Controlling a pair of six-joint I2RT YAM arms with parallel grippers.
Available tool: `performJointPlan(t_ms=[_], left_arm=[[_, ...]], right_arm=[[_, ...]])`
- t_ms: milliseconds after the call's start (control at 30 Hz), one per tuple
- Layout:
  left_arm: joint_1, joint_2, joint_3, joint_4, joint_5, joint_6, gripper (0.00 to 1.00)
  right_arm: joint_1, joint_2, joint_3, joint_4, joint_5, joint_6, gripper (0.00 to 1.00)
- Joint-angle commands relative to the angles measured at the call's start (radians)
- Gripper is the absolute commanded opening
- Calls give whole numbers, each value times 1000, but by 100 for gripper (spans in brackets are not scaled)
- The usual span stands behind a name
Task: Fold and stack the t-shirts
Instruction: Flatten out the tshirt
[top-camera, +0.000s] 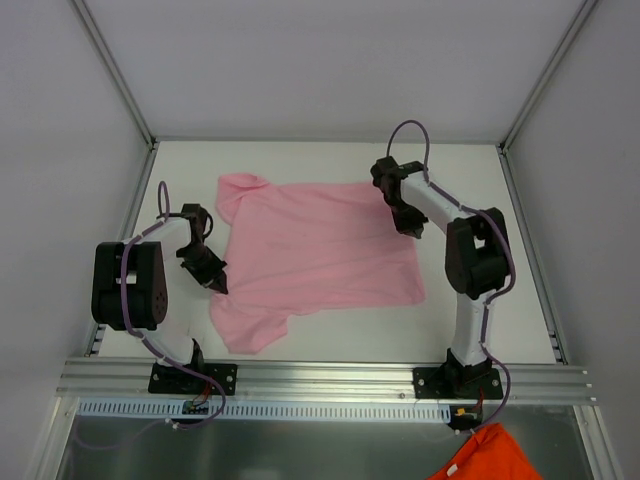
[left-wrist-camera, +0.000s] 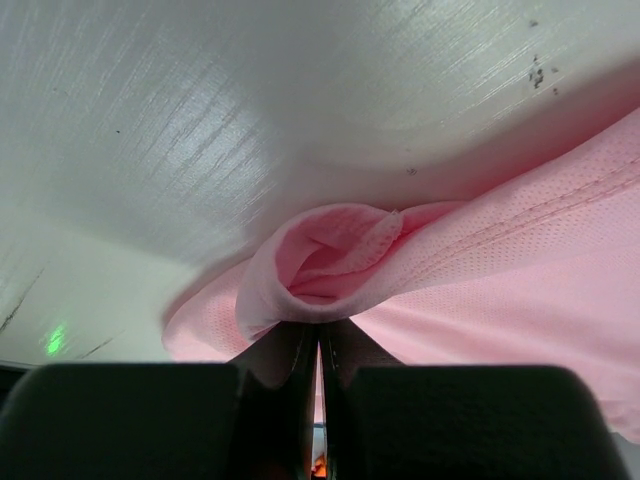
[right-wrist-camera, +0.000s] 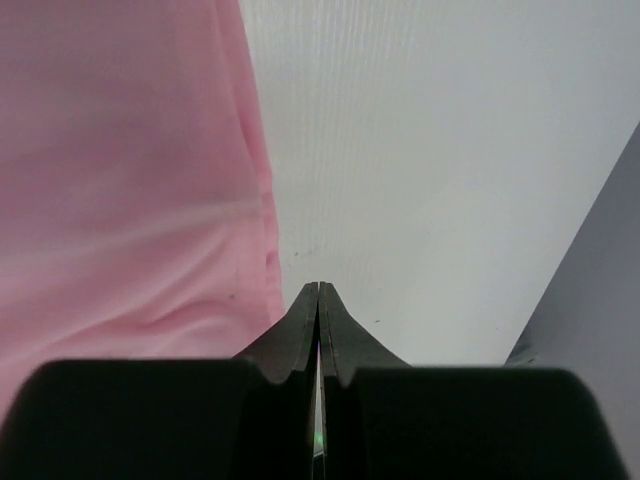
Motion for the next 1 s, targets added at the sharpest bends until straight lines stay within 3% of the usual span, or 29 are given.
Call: performJointPlan(t_ms=[0,333,567,767,967], left_arm=[[11,-32,11,4,11,9,0],[11,-33,-35,64,34,-5,0],[11,-30,-32,65,34,1,0],[11,-38,-24,54,26,6,0],[11,-41,-16,38,17,15,0]], right_arm=[[8,-133,-47,-38,-128,33,1],[48,-242,-228,-42,-307,33,1],[56,-207,-322,-12,-346,66,1],[89,-133,-340,-87,-119,81,1],[123,-124,-395,-59,-52,119,1]])
